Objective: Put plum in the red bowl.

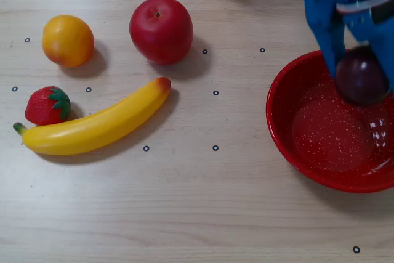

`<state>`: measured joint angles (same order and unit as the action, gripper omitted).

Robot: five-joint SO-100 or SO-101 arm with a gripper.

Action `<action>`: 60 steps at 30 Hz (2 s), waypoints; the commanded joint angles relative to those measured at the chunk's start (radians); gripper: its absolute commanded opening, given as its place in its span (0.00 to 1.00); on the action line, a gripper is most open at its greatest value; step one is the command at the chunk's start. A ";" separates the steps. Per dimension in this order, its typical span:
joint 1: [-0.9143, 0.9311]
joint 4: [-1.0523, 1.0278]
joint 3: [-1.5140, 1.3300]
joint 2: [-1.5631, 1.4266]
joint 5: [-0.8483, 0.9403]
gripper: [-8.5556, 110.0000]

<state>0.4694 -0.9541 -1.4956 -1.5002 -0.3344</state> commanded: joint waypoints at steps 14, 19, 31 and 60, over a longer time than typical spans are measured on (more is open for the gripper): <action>0.023 -0.091 0.407 0.414 -0.034 0.21; 0.011 -0.133 0.446 0.489 -0.043 0.47; -0.038 -0.247 0.449 0.304 -0.011 0.56; -0.402 0.127 -0.884 -1.015 0.104 0.07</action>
<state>0.0982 -0.9189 -2.3516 -2.4007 -0.2577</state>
